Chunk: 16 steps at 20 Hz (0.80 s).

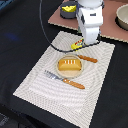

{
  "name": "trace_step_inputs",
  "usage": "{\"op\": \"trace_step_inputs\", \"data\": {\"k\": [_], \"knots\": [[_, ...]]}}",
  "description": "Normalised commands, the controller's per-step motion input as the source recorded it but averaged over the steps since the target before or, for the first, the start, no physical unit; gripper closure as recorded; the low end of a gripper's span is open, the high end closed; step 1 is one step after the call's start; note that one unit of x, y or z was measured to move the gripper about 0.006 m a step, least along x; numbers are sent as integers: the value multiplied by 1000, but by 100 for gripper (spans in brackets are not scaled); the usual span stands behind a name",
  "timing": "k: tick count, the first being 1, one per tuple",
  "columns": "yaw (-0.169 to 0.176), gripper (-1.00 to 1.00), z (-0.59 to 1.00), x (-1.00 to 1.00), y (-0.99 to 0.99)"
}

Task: Interact with the objects in diverse but meaningful ways.

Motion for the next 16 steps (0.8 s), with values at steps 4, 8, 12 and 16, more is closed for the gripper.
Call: {"op": "trace_step_inputs", "data": {"k": [4, 8, 12, 16], "knots": [[107, -100, -288, -87, 43], [95, -100, -314, -84, 27], [91, -100, -304, -126, 0], [89, -100, -268, -141, 0]]}}
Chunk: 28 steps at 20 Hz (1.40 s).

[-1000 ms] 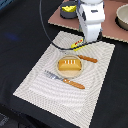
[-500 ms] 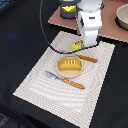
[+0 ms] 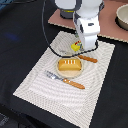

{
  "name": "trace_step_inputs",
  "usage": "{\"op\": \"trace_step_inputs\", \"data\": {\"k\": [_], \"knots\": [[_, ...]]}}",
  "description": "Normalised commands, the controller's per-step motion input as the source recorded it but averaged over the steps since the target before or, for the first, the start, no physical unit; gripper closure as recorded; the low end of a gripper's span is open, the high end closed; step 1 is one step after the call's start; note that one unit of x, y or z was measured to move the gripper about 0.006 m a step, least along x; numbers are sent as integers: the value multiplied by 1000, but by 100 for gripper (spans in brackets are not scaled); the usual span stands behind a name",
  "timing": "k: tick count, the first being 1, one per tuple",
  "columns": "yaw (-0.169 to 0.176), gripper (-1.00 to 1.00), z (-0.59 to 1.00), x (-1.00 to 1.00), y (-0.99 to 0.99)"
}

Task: Interact with the objects in diverse but meaningful ways.

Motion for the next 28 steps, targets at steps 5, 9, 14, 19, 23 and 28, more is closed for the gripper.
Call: {"op": "trace_step_inputs", "data": {"k": [5, 9, 14, 19, 23, 28], "knots": [[82, 100, -238, -140, 0], [78, 100, -194, -107, 0], [73, 100, -177, -71, 0], [64, 100, -67, -82, 0], [6, 100, 246, -331, -55], [-136, 100, 716, -514, -318]]}}
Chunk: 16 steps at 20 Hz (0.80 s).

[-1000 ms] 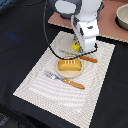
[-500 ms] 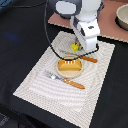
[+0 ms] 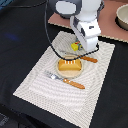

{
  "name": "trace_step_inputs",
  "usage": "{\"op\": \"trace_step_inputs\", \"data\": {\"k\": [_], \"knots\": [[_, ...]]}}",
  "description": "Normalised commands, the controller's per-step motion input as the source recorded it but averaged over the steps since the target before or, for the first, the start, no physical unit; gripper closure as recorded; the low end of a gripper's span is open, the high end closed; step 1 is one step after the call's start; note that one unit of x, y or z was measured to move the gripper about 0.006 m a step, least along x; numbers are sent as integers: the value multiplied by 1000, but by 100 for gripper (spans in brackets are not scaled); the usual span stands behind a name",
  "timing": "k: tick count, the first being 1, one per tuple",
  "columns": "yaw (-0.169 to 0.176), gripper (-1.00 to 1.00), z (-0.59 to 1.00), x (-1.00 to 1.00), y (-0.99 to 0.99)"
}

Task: Interact with the objects in diverse but meaningful ways.

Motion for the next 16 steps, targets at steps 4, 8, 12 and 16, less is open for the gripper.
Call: {"op": "trace_step_inputs", "data": {"k": [4, 8, 12, 16], "knots": [[-99, 100, 592, -573, -456], [-71, 100, 469, -564, -499], [-42, 100, 270, -575, -578], [-6, 100, 12, -651, -620]]}}
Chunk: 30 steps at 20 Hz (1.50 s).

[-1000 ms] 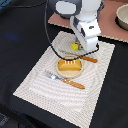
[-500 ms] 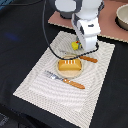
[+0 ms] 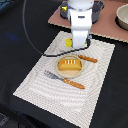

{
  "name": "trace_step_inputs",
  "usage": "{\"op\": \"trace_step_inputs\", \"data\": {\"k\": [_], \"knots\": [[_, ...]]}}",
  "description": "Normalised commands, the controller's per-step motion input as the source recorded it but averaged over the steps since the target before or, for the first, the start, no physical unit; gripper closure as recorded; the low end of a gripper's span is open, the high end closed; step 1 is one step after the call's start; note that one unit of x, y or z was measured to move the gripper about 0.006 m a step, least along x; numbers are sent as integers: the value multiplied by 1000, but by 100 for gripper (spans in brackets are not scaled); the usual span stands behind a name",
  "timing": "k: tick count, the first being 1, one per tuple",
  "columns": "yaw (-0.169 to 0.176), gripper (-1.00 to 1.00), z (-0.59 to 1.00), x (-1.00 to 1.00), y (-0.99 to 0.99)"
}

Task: Interact with the objects in diverse but meaningful ways.

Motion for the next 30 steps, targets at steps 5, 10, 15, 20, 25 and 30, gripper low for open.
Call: {"op": "trace_step_inputs", "data": {"k": [5, 10, 15, 20, 25, 30], "knots": [[0, 100, -46, -662, -654], [0, 100, -70, -528, -736], [0, 100, -30, -480, -730], [0, 100, -31, -487, -734], [0, 100, -61, -506, -722], [22, 100, -329, -683, -473]]}}
